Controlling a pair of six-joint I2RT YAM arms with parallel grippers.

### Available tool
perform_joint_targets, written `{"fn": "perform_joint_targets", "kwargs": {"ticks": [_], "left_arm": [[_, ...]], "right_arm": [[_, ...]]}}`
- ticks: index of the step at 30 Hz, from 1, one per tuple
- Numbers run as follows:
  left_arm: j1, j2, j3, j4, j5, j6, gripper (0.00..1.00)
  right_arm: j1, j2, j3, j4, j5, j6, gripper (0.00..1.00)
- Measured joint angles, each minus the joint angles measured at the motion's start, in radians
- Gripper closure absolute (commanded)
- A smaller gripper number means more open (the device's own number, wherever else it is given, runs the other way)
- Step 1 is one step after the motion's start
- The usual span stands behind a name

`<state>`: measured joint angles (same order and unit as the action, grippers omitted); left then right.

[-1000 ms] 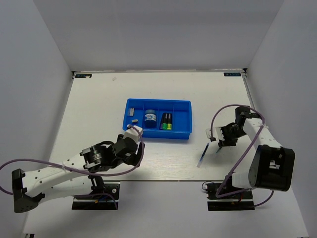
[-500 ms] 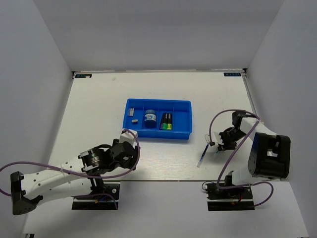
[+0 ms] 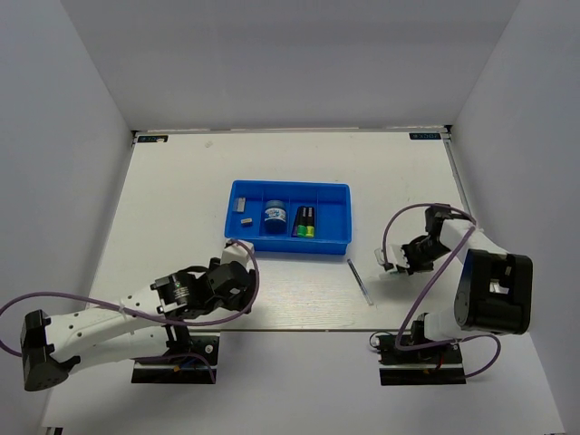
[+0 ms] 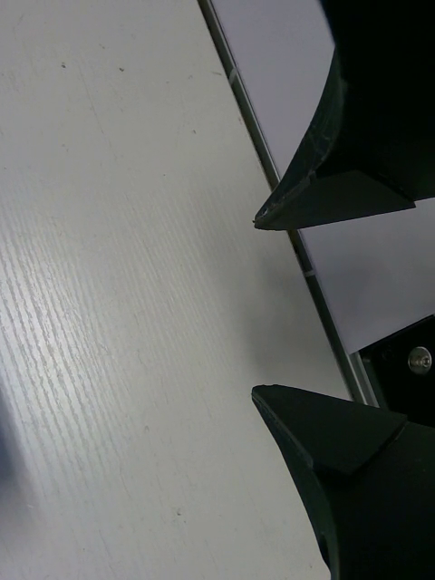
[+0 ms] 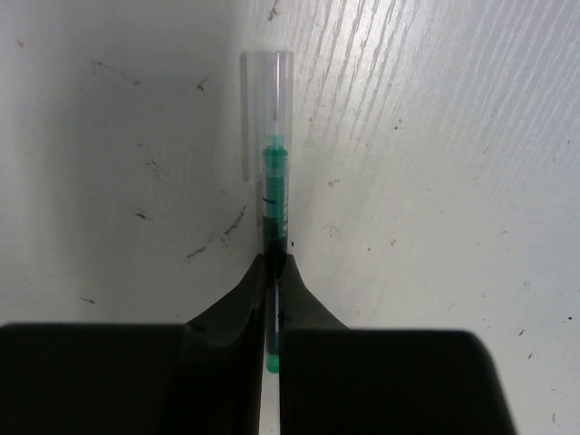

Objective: Sort the stationery into containers
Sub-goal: Grab a piece of stationery with the right arm, then place the stationery into the container

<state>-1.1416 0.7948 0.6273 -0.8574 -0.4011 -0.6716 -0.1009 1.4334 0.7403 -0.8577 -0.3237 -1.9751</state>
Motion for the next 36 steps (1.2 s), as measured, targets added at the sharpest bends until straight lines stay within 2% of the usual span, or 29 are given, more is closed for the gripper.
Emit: {"fn": "perform_joint_targets", "kwargs": {"ticks": [4,7,9,12,15,18,22,24,27,31,36], "left_arm": [[0.000,0.036,-0.003,0.030,0.007,-0.001,0.21],[0.000,0.039,-0.006,0.049,0.009,-0.001,0.21],[0.000,0.047,-0.006,0.065,0.010,-0.002,0.21],[0.000,0.067,-0.006,0.092,0.019,-0.005,0.21],[0.000,0.096,-0.006,0.119,0.028,-0.010,0.21],[-0.002,0.127,-0.006,0.137,0.033,-0.017,0.21],[-0.023,0.146,-0.005,0.144,0.030,-0.031,0.21],[-0.039,0.148,-0.003,0.144,0.022,-0.042,0.21],[-0.059,0.150,0.009,0.143,0.010,-0.054,0.21],[-0.078,0.171,0.038,0.146,-0.008,-0.061,0.21],[-0.088,0.224,0.069,0.161,-0.014,-0.060,0.21]], "right_arm": [[-0.004,-0.013,0.053,-0.117,-0.069,0.000,1.00],[-0.002,-0.101,0.144,-0.212,-0.171,0.000,1.00],[0.008,-0.166,0.220,-0.231,-0.259,0.061,1.00],[0.047,-0.201,0.330,-0.153,-0.393,0.341,1.00],[0.110,-0.174,0.402,-0.005,-0.452,0.745,1.00],[0.199,-0.076,0.485,0.136,-0.464,1.170,1.00],[0.302,0.074,0.550,0.299,-0.395,1.690,1.00],[0.348,0.119,0.550,0.345,-0.311,1.881,1.00],[0.401,0.163,0.550,0.371,-0.173,2.081,1.00],[0.433,0.203,0.563,0.367,-0.033,2.233,1.00],[0.453,0.252,0.584,0.359,0.088,2.310,1.00]]}}
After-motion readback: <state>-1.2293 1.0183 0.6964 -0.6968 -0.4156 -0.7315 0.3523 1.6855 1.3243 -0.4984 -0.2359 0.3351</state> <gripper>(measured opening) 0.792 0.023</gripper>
